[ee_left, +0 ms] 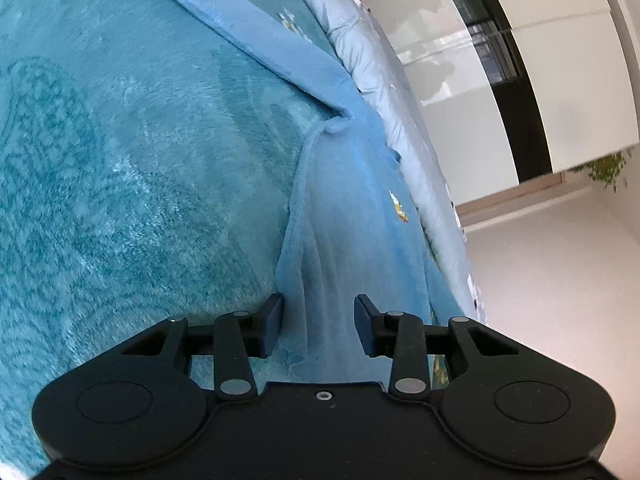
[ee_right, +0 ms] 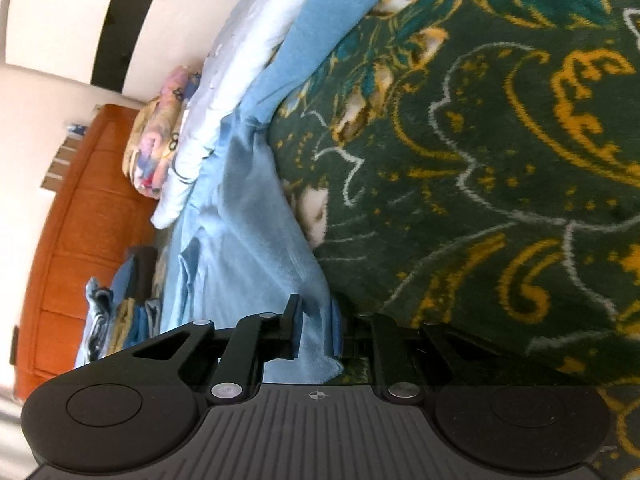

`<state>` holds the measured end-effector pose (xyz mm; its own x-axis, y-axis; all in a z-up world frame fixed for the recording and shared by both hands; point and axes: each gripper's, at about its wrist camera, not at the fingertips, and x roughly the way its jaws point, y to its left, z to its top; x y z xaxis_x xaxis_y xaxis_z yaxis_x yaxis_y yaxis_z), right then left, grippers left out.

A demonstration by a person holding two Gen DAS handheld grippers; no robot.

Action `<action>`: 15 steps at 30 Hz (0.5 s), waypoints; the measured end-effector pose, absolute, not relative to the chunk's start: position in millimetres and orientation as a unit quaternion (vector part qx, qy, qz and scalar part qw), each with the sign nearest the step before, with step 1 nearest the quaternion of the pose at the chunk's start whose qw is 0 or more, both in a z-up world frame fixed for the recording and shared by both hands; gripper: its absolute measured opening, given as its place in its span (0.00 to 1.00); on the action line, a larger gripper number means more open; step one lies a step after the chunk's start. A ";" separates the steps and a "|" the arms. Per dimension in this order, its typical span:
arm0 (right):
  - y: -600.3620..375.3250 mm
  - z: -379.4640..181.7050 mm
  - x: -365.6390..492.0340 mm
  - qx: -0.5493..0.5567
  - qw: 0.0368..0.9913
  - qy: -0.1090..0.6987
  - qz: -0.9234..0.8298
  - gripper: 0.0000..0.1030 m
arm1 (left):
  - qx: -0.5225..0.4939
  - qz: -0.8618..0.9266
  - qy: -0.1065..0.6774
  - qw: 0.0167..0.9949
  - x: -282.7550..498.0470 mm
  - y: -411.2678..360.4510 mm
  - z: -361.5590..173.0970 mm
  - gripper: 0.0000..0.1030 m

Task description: Fold clothes

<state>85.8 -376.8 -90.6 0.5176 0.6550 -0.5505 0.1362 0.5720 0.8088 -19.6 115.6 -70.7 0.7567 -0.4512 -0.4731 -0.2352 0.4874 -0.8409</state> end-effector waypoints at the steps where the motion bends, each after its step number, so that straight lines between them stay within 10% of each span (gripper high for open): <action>1: -375.7 -91.1 86.7 0.433 0.757 0.459 0.171 0.12 | -0.501 -0.066 0.343 0.792 -19.1 114.9 -70.2 0.34; 7: -362.4 -87.7 91.1 0.421 0.761 0.461 0.176 0.09 | -0.494 -0.036 0.349 0.795 -19.0 110.2 -66.4 0.06; 15: -352.0 -61.8 82.7 0.403 0.784 0.437 0.181 0.05 | -0.482 -0.001 0.307 0.821 -35.1 111.7 -33.5 0.00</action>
